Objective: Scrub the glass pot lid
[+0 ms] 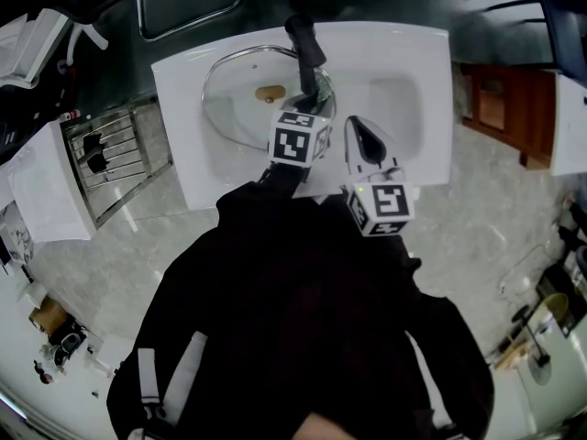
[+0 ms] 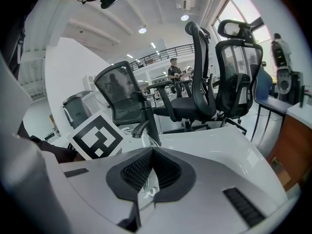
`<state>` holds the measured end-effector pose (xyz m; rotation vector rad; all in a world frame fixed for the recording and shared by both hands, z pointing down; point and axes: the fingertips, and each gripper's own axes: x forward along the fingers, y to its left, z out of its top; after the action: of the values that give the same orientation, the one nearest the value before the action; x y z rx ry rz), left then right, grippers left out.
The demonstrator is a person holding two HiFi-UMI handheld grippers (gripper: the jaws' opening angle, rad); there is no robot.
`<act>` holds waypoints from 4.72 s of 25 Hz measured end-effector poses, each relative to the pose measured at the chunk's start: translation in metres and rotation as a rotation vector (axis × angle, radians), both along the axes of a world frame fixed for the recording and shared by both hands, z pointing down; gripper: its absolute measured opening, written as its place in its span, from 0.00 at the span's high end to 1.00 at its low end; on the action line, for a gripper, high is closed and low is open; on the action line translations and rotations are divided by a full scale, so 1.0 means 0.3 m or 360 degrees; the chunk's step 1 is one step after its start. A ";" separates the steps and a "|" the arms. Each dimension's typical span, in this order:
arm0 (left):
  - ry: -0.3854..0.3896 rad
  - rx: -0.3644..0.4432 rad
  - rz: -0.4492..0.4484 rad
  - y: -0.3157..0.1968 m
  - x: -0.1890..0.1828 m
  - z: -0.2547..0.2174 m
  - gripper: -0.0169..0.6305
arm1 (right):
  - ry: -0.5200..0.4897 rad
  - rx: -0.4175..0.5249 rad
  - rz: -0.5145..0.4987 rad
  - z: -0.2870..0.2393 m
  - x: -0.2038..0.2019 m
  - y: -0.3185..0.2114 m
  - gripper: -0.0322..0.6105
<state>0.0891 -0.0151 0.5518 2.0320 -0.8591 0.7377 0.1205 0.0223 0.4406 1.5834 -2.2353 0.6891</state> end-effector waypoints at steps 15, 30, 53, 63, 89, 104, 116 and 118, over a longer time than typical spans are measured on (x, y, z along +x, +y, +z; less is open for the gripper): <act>0.0101 -0.0025 0.0003 0.045 -0.013 -0.039 0.88 | 0.0028 0.0029 -0.0018 -0.035 -0.034 0.032 0.95; 0.0063 0.0060 -0.0119 0.059 -0.221 -0.077 0.88 | 0.0031 0.0045 -0.0156 -0.040 -0.191 0.049 0.95; -0.0123 0.0083 -0.0494 0.097 -0.664 -0.048 0.88 | 0.0027 0.0038 -0.0359 -0.025 -0.355 0.051 0.95; -0.0248 0.0097 -0.0601 0.111 -0.811 -0.064 0.88 | 0.0028 0.0020 -0.0410 -0.009 -0.392 0.030 0.95; -0.0332 -0.0040 -0.0655 0.123 -0.846 0.055 0.88 | 0.0038 0.0006 -0.0360 -0.001 -0.366 0.017 0.95; -0.0316 -0.0082 -0.0588 0.118 -0.802 0.114 0.88 | 0.0024 -0.0018 -0.0300 0.022 -0.334 0.025 0.95; -0.0320 -0.0119 -0.0521 0.128 -0.770 0.138 0.88 | 0.0023 -0.0040 -0.0239 0.036 -0.314 0.040 0.95; -0.0314 -0.0133 -0.0500 0.132 -0.753 0.145 0.88 | 0.0024 -0.0040 -0.0229 0.034 -0.308 0.039 0.95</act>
<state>-0.1369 0.0245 0.5954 1.7169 -1.2073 0.7883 0.0280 0.0340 0.4507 1.3947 -2.2937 0.6601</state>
